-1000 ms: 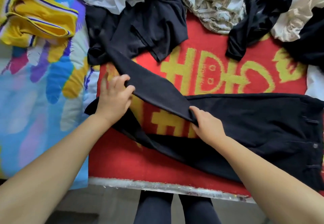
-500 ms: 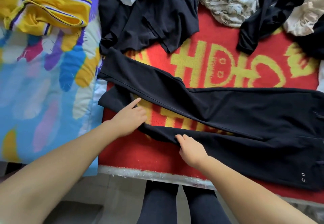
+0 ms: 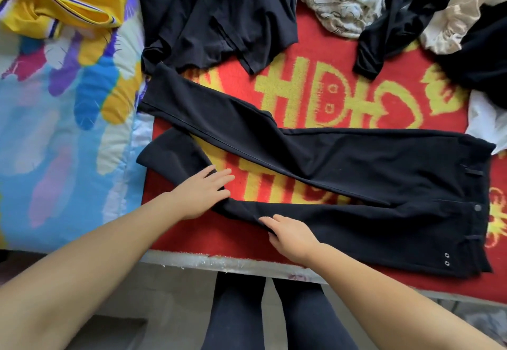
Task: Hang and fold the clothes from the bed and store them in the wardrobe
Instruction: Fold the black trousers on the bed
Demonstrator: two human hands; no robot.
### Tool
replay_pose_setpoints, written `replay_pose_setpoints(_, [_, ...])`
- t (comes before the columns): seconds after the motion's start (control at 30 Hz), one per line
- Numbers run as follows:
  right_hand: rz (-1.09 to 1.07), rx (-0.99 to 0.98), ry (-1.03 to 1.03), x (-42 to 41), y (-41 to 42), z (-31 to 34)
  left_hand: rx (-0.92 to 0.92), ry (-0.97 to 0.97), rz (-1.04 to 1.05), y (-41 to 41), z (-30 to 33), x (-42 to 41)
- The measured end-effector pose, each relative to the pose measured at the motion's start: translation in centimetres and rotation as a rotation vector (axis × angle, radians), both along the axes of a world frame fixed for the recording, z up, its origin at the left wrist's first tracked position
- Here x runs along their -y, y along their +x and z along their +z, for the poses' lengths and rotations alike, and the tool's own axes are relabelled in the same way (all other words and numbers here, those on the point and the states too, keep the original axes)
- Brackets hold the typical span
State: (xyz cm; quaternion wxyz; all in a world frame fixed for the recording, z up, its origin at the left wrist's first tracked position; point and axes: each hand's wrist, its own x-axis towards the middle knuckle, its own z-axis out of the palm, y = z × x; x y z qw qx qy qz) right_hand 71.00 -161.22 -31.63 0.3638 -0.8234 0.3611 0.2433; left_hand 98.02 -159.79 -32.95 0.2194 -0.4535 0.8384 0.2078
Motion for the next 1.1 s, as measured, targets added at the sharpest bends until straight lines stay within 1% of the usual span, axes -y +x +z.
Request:
replay_pose_setpoints(0.07, [-0.042, 0.019, -0.029, 0.8, 0.0, 0.4, 0.106, 0.122, -0.016, -1.8, 0.1, 1.8])
replay_pose_setpoints(0.13, [-0.1, 0.044, -0.097, 1.8, -0.3, 0.9, 0.108, 0.185, 0.07, -1.6, 1.0, 3.5])
replay_pose_setpoints(0.17, [-0.147, 0.055, -0.143, 2.4, -0.5, 1.3, 0.08, 0.159, 0.152, -1.0, 2.0, 4.2])
replay_pose_setpoints(0.2, [-0.211, 0.071, -0.189, 2.9, -0.7, 1.7, 0.038, 0.082, 0.237, -0.1, 3.4, 4.8])
replay_pose_setpoints(0.23, [-0.288, 0.099, -0.234, 3.4, -0.8, 2.2, -0.045, -0.058, 0.316, 1.0, 4.8, 5.3])
replay_pose_setpoints(0.27, [-0.373, 0.145, -0.272, 3.9, -0.9, 2.7, -0.137, -0.235, 0.376, 2.2, 6.2, 5.5])
replay_pose_setpoints(0.33, [-0.471, 0.27, -0.331, 4.3, -0.8, 3.5, -0.212, -0.566, 0.404, 4.6, 8.5, 4.9])
replay_pose_setpoints(0.37, [-0.456, 0.32, -0.354, 4.2, -0.7, 3.7, -0.213, -0.689, 0.394, 5.6, 9.0, 4.2])
replay_pose_setpoints(0.4, [-0.415, 0.342, -0.359, 3.8, -0.7, 3.8, -0.208, -0.757, 0.38, 6.3, 9.2, 3.2])
replay_pose_setpoints(0.47, [-0.31, 0.291, -0.286, 3.0, -0.8, 3.4, -0.188, -0.801, 0.335, 6.9, 8.5, 0.7])
replay_pose_setpoints(0.5, [-0.237, 0.221, -0.217, 2.4, -1.1, 2.9, -0.178, -0.782, 0.306, 6.9, 7.7, -1.0])
replay_pose_setpoints(0.53, [-0.137, 0.131, -0.145, 1.8, -1.4, 2.2, -0.156, -0.721, 0.279, 6.8, 6.6, -2.8])
replay_pose_setpoints(0.57, [-0.024, 0.026, -0.071, 1.2, -1.6, 1.4, -0.119, -0.594, 0.264, 6.7, 5.4, -4.7])
replay_pose_setpoints(0.6, [0.078, -0.075, 0.007, 0.6, -1.9, 0.8, -0.039, -0.42, 0.261, 6.8, 4.2, -6.3])
replay_pose_setpoints(0.63, [0.15, -0.158, 0.086, 0.0, -2.0, 0.2, 0.086, -0.19, 0.288, 6.9, 3.2, -7.8])
replay_pose_setpoints(0.67, [0.183, -0.211, 0.144, -0.4, -2.1, -0.2, 0.164, -0.012, 0.351, 7.1, 1.9, -9.1])
replay_pose_setpoints(0.7, [0.173, -0.23, 0.163, -0.5, -2.1, -0.5, 0.219, 0.102, 0.41, 7.3, 1.0, -9.7])
replay_pose_setpoints(0.73, [0.133, -0.217, 0.145, -0.4, -2.1, -0.8, 0.2, 0.147, 0.478, 7.3, 0.6, -9.9])
replay_pose_setpoints(0.77, [0.075, -0.175, 0.097, -0.1, -2.0, -0.9, 0.145, 0.134, 0.525, 7.3, 0.3, -9.7])
replay_pose_setpoints(0.83, [-0.04, -0.053, -0.046, 1.0, -1.8, -1.0, 0.06, -0.002, 0.55, 6.6, 0.1, -8.5])
replay_pose_setpoints(0.87, [-0.089, -0.009, -0.122, 1.7, -1.7, -1.0, 0.018, -0.096, 0.557, 6.3, -0.1, -7.5])
replay_pose_setpoints(0.9, [-0.131, 0.004, -0.189, 2.6, -1.6, -0.9, -0.004, -0.137, 0.574, 6.3, -0.5, -6.5])
replay_pose_setpoints(0.97, [-0.207, -0.079, -0.25, 4.2, -1.6, -1.0, 0.026, -0.102, 0.636, 6.7, -1.0, -4.4])
replay_pose_setpoints(1.0, [-0.236, -0.151, -0.24, 4.8, -1.7, -1.1, 0.068, -0.054, 0.668, 6.9, -1.6, -3.6])
replay_pose_setpoints(1.07, [-0.242, -0.285, -0.194, 5.7, -1.8, -1.4, 0.211, 0.031, 0.701, 7.6, -2.4, -2.0])
replay_pose_setpoints(1.1, [-0.222, -0.325, -0.189, 6.0, -1.8, -1.6, 0.251, 0.032, 0.713, 8.0, -2.9, -1.3])
